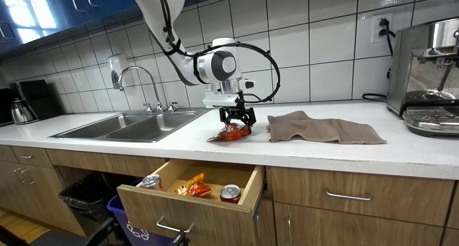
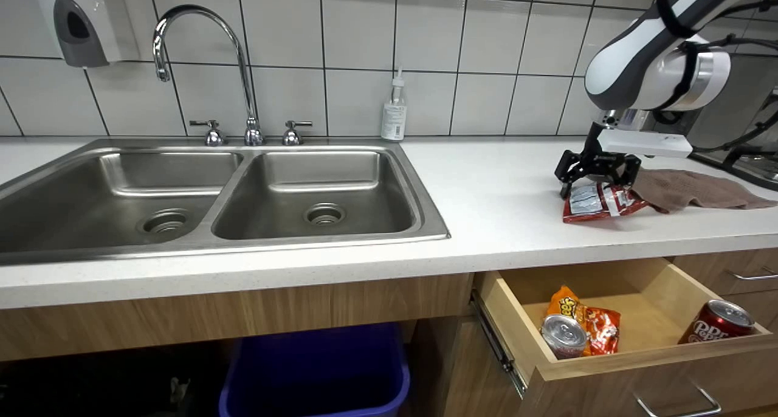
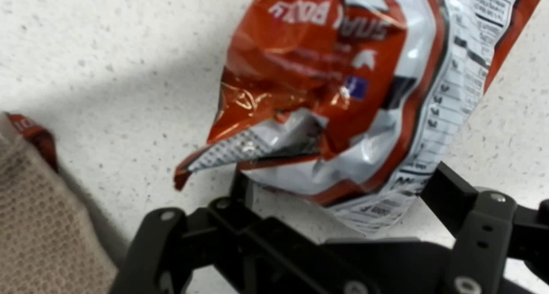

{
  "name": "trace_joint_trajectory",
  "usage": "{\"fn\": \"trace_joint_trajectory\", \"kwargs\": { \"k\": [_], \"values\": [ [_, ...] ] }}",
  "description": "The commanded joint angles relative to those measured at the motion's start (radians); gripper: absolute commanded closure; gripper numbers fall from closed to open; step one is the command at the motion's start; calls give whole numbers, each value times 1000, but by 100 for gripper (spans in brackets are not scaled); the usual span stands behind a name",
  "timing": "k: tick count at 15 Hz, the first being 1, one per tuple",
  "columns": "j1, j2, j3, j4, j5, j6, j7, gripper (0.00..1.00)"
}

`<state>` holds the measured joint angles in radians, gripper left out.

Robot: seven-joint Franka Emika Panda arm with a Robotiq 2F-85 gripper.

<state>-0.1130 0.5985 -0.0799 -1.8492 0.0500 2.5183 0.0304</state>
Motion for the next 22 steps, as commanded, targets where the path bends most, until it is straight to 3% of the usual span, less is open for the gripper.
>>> {"fn": "trace_joint_trajectory", "kwargs": {
  "k": [1,22],
  "values": [
    [15,-86,-4,-123,0,43,25,0],
    [55,-353,-9,-560,-13,224,41,0]
  ]
}}
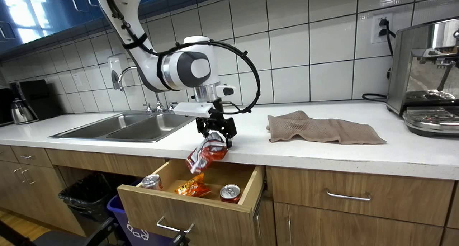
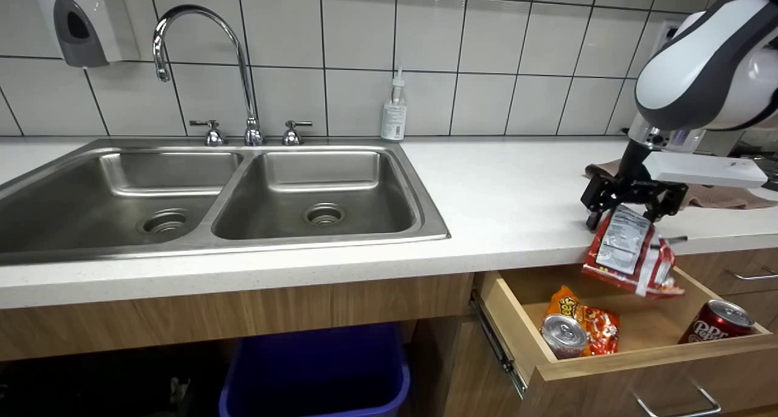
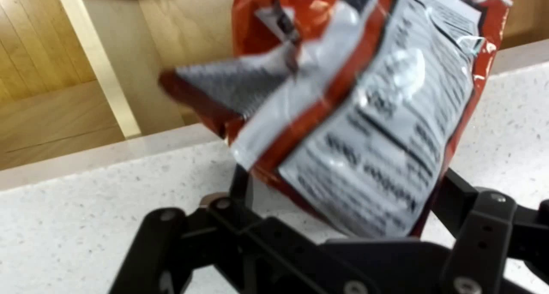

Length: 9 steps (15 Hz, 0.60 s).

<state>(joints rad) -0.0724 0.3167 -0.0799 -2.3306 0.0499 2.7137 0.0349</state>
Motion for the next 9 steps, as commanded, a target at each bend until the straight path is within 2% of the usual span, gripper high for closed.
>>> {"fn": "trace_joint_trajectory", "kwargs": {
  "k": [1,9],
  "values": [
    [15,-82,-10,-94,-13,35,40,0],
    [25,-162,-8,-203,-22,91,72,0]
  ]
}}
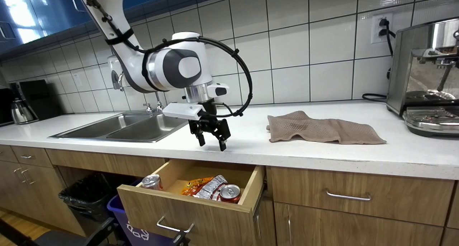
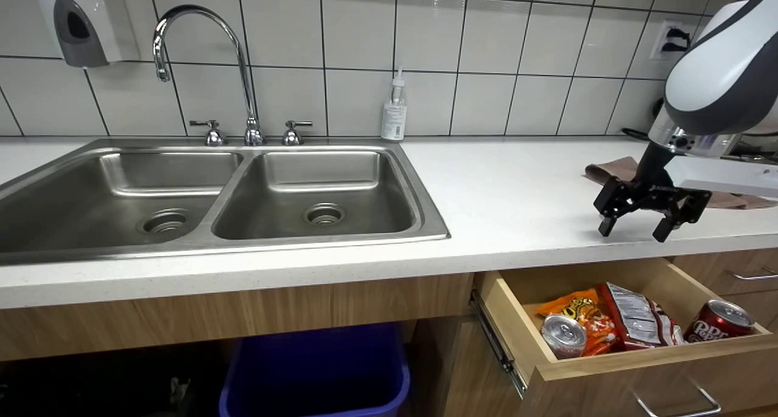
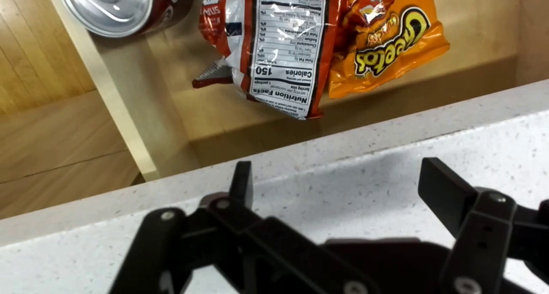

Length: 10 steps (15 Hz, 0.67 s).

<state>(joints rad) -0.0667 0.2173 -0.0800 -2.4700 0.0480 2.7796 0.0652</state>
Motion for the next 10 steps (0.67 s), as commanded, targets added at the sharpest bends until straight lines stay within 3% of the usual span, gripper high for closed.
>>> {"fn": "trace_joint_trajectory", "kwargs": {
  "k": [1,10],
  "values": [
    [21,-73,-6,-77,-19,30,42,0],
    [46,-167,7,-220,-23,52,48,0]
  ]
}}
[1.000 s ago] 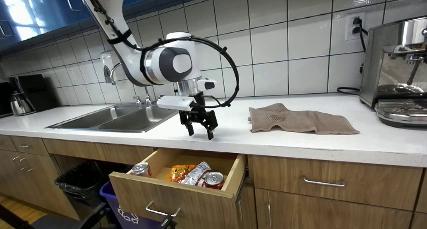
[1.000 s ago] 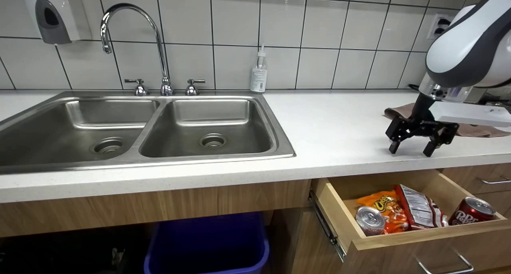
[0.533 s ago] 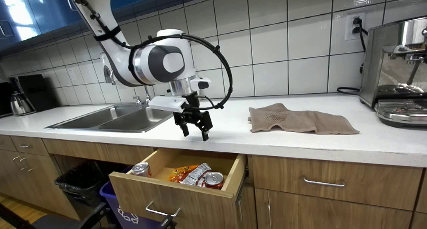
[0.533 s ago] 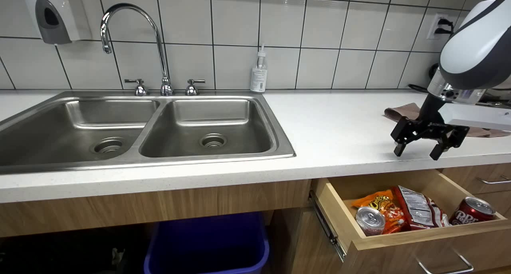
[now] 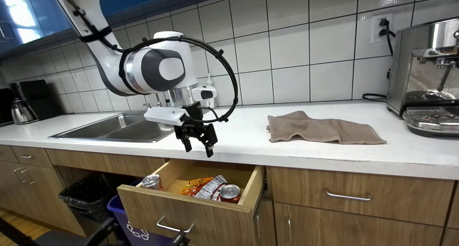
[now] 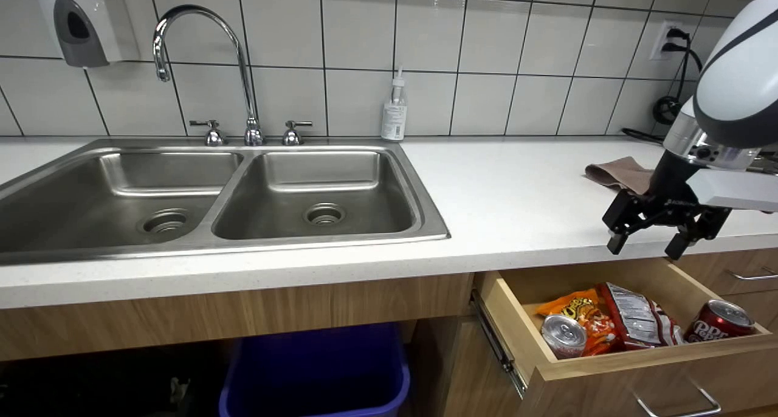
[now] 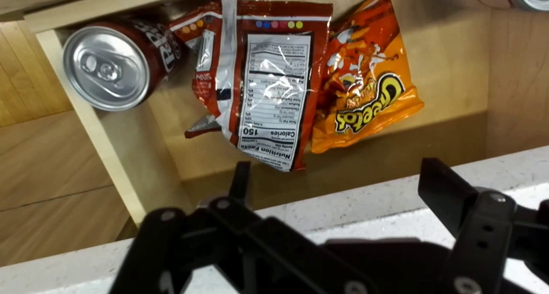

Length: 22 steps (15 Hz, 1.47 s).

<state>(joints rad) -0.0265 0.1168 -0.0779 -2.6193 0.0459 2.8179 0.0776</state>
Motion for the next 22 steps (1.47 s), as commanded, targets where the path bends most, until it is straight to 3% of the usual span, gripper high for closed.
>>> {"fn": "trace_joint_trajectory", "kwargs": {
  "k": [1,11,12,19,22],
  "values": [
    [8,-74,6,-85,-24,16,39,0],
    [25,-107,13,-197,-102,15,126,0],
    [31,-75,18,-157,-103,-2,139,0],
    [73,-66,43,-154,-117,-14,236,0],
    [78,-56,56,-154,-78,-31,208,0]
  ]
}}
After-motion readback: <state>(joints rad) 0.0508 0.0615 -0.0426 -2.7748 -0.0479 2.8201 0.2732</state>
